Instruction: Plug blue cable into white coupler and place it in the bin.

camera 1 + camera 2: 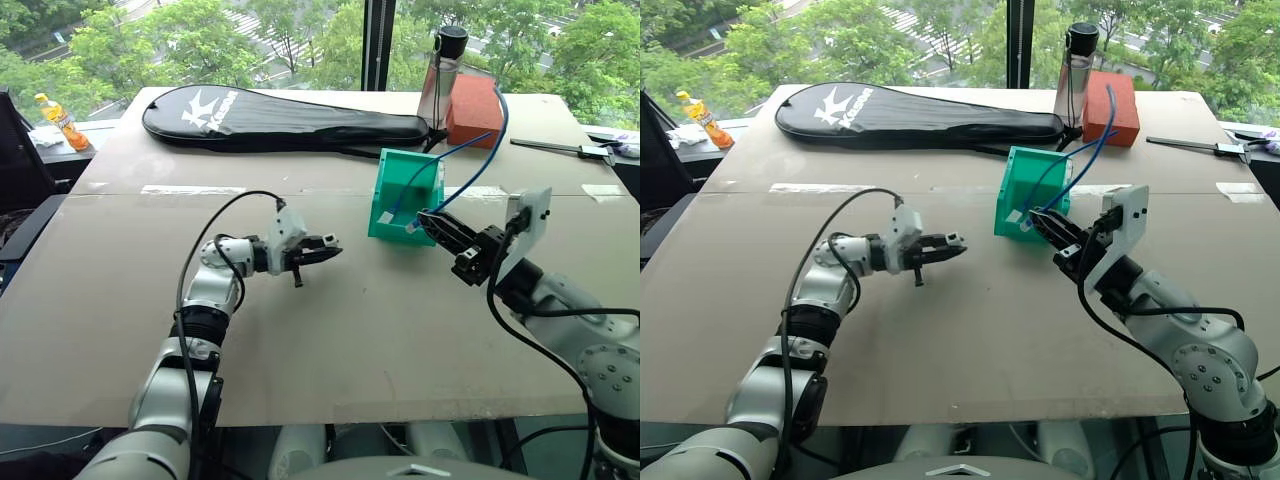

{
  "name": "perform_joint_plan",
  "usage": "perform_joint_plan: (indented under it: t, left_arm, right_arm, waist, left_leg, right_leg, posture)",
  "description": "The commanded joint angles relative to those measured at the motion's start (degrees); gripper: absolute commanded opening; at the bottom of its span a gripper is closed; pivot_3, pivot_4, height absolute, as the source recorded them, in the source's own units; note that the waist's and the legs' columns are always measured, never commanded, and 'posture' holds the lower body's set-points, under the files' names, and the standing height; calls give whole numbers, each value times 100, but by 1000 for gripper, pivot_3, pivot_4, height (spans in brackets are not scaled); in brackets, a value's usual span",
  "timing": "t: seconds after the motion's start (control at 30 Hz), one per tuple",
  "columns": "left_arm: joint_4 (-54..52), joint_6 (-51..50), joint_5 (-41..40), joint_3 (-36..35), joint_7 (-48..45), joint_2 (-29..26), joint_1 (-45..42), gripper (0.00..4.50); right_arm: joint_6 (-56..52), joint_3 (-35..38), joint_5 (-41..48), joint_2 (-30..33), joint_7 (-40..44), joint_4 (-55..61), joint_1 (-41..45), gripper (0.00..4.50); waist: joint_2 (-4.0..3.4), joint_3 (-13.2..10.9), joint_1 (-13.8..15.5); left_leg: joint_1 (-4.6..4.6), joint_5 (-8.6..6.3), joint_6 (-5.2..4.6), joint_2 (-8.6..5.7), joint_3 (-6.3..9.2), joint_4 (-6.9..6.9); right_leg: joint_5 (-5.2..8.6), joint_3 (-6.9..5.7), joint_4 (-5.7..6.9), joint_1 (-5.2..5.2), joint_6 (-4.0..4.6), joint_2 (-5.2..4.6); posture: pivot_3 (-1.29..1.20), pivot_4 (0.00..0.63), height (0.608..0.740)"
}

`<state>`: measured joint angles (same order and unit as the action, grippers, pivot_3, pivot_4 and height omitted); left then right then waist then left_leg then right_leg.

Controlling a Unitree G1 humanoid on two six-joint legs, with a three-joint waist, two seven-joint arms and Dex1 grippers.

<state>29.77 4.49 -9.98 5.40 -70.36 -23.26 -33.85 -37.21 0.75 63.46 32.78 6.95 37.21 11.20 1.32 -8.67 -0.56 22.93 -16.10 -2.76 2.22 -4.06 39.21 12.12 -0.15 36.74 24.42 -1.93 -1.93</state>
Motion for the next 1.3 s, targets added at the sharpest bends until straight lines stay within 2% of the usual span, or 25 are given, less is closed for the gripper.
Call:
perform_joint_plan:
  t: [0.03, 0.13, 0.3, 0.5, 0.97, 1.3]
  left_arm:
    - [-1080, -596, -6, 451, 115, 268, 8, 407]
    - [-1116, -725, 168, 749, 220, 465, -34, 407]
    - [-872, -530, 390, 1089, 146, 492, -15, 407]
    - [-540, -320, 534, 1181, 135, 422, -109, 407]
    - [-523, -197, 535, 1218, 48, 398, -82, 407]
    - [-473, -142, 557, 1248, -1, 379, -134, 407]
  right_arm:
    - [-148, -334, -678, 571, 1093, -238, 456, 0]
    - [-5, -739, -1413, 899, 1903, -750, 829, 0]
    - [332, -1096, -2247, 852, 2864, -1541, 1309, 0]
    - [493, -1314, -2838, 740, 3818, -2230, 1692, 0]
    - [761, -1540, -3636, 81, 4678, -2762, 1920, 0]
    - [1412, -1897, -4341, -56, 5411, -3346, 2123, 0]
  waist:
    - [-1, 0, -1]
    - [0, 0, 5]
    - [0, 0, -18]
    - [0, 0, 0]
    - [-1, -1, 16]
    - [-1, -1, 15]
  left_leg:
    - [0, 0, 0, 0, 1, 0]
    - [-4, 0, 0, -6, -3, 5]
    - [-6, 0, 0, -4, -2, 3]
    - [0, 0, 0, -3, -2, 1]
    - [2, 0, 0, -4, -2, 3]
    - [1, 0, 0, -5, -4, 3]
  right_leg:
    - [0, 0, 2, 0, 0, 2]
    - [0, 4, 2, -2, 0, 1]
    - [0, 6, 3, 0, 0, 13]
    - [0, 5, 2, 5, 0, 10]
    - [0, 2, 3, 6, -1, 5]
    - [0, 3, 4, 6, -1, 5]
  posture:
    - [0, 150, 740]
    - [0, 150, 740]
    - [0, 150, 740]
    - [0, 150, 740]
    - [0, 150, 740]
    - [0, 150, 740]
